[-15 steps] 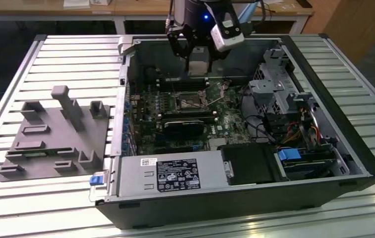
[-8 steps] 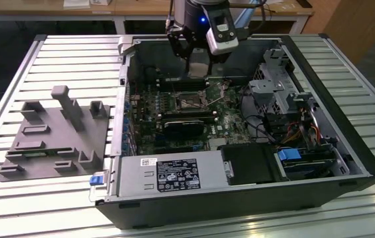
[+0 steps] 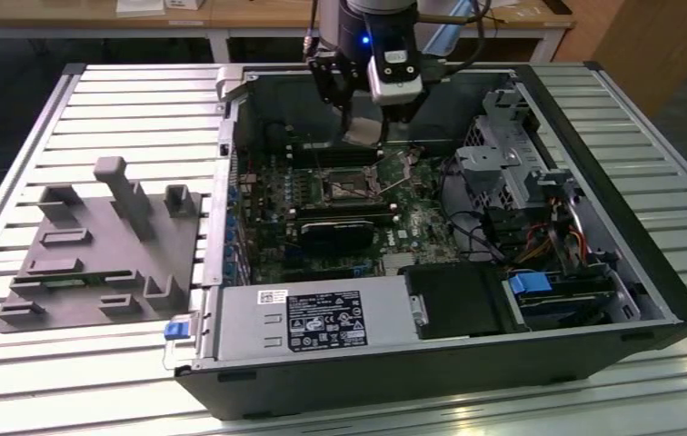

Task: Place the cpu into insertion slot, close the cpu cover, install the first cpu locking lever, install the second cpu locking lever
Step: 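Place the cpu into insertion slot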

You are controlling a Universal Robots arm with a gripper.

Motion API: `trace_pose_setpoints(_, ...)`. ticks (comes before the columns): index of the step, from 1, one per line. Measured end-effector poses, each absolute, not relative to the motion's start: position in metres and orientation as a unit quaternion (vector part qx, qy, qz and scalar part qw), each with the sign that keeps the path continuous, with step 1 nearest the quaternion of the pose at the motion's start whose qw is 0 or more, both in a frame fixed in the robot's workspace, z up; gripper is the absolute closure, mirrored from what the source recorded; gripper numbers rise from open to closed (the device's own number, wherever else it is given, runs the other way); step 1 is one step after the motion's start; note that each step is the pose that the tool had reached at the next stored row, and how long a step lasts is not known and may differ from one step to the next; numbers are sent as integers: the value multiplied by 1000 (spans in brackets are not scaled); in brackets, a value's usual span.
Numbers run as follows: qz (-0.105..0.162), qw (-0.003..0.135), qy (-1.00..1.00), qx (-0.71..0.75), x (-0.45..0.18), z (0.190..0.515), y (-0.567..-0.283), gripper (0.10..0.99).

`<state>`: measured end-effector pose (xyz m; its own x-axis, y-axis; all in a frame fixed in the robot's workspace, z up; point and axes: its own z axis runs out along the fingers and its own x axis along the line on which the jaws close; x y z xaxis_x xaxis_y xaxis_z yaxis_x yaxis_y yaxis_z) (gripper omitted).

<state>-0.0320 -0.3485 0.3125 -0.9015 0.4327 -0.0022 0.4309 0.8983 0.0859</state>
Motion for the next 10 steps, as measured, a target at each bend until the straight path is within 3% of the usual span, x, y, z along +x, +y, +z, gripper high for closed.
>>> trace_pose_setpoints(10,41,14,950,309,-32,310,-349,545)
